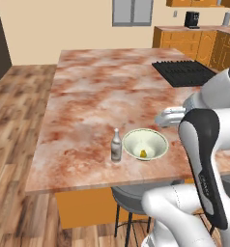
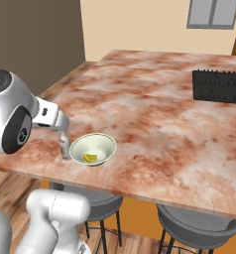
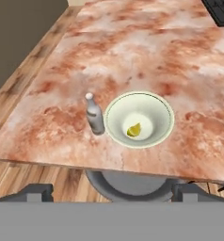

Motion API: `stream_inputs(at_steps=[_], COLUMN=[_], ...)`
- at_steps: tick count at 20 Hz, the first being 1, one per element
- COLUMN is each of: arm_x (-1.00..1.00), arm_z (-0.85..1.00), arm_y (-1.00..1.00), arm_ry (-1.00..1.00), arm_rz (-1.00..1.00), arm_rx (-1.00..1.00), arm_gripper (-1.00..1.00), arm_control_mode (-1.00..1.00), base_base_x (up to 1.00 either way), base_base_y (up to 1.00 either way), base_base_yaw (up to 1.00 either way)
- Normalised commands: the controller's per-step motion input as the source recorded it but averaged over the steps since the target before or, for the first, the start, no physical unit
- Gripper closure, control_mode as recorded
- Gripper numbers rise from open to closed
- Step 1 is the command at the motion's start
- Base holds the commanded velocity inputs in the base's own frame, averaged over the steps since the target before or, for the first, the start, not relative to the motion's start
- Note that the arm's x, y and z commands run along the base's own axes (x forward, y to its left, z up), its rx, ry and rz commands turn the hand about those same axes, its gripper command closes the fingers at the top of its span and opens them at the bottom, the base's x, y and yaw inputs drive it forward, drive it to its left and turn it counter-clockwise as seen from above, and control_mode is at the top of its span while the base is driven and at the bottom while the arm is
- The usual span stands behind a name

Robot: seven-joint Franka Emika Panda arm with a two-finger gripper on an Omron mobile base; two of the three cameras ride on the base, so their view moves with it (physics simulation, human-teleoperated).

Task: There is a bowl on the dining counter. Grab a lemon wedge from the fridge and place it in the bowl. Then get the liquor bottle and glass cup from the cabinet and place them next to the bowl.

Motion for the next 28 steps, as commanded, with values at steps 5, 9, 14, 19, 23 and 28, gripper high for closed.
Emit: stream_inputs(at_steps=[5,9,14,19,23,28], arm_x=[-0.29,-0.36,-0.22,0.00,0.00,0.00], arm_z=[0.00,0.00,0.00,0.00,0.00,0.00], arm_y=[0.00,0.00,0.00,0.00,0.00,0.00], arm_ry=[-0.01,0.00,0.00,0.00,0.00,0.00], arm_rz=[-0.03,-0.06,-0.01,0.00,0.00,0.00], arm_rx=[-0.09,-0.03,0.00,0.00,0.00,0.00], arm_gripper=[-1.00,-1.00,-1.00,-1.00,-1.00,-1.00], arm_control_mode=[-1.00,-1.00,1.00,1.00,1.00,1.00], base_base_x=[0.00,0.00,-0.57,-1.00,-0.81,-0.13], base_base_y=[0.00,0.00,-0.02,-0.49,-0.99,-1.00], base_base_yaw=[0.00,0.00,-0.03,-0.14,-0.21,-0.10])
